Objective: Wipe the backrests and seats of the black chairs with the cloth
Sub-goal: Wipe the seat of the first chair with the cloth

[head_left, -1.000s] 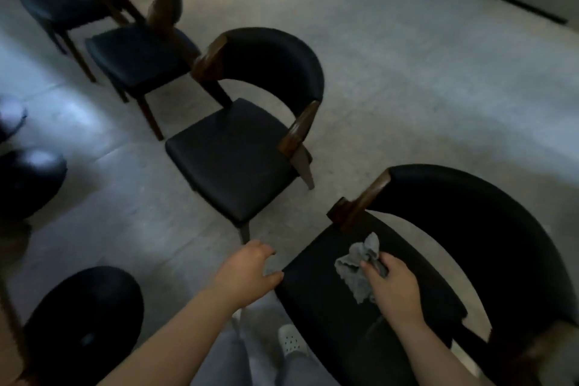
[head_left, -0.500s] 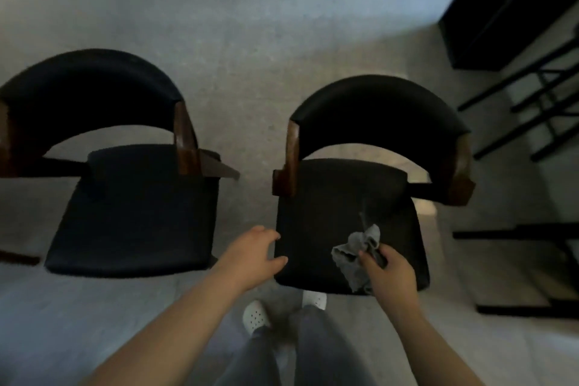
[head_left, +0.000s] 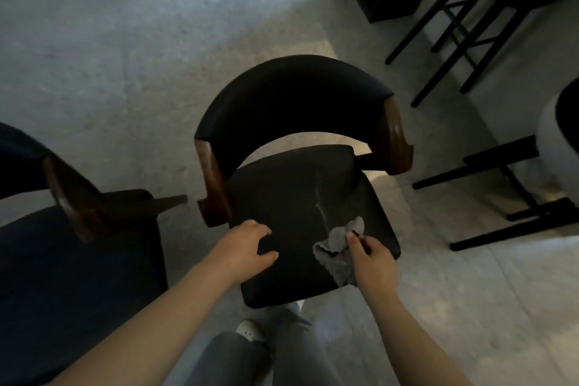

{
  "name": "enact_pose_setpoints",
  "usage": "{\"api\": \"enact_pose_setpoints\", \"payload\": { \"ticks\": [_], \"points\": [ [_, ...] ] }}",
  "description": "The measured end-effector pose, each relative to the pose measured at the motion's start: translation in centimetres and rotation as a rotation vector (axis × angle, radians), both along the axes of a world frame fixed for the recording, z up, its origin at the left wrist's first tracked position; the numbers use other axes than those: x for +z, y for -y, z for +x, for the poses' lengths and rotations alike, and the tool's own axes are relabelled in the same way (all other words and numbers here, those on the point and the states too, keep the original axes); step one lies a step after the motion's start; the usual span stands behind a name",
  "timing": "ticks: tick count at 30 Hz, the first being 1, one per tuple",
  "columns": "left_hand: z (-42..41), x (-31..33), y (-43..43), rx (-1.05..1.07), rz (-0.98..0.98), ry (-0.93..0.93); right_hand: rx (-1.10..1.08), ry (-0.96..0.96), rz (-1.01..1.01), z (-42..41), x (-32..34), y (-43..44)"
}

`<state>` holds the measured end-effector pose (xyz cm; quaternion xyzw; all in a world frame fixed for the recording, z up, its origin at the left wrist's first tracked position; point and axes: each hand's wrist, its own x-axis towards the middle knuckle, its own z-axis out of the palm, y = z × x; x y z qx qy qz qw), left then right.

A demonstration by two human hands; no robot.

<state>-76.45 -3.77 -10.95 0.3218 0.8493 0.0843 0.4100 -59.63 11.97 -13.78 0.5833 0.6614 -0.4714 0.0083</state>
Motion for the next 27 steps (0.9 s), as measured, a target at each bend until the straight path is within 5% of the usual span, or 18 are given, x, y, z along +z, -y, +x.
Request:
{"api": "enact_pose_setpoints", "payload": {
  "ticks": [22,27],
  "points": [
    [-9.1,-19.2,-8.6,-0.258,-0.095,-0.027,0.011,0.096,0.012,-6.3,-18.6,-2.4],
    [-9.5,-22.8,-8.4,-0.296,-0.138,0.007,0.05,0.111,0.161,-7.2,-22.5,-0.3]
  ]
}}
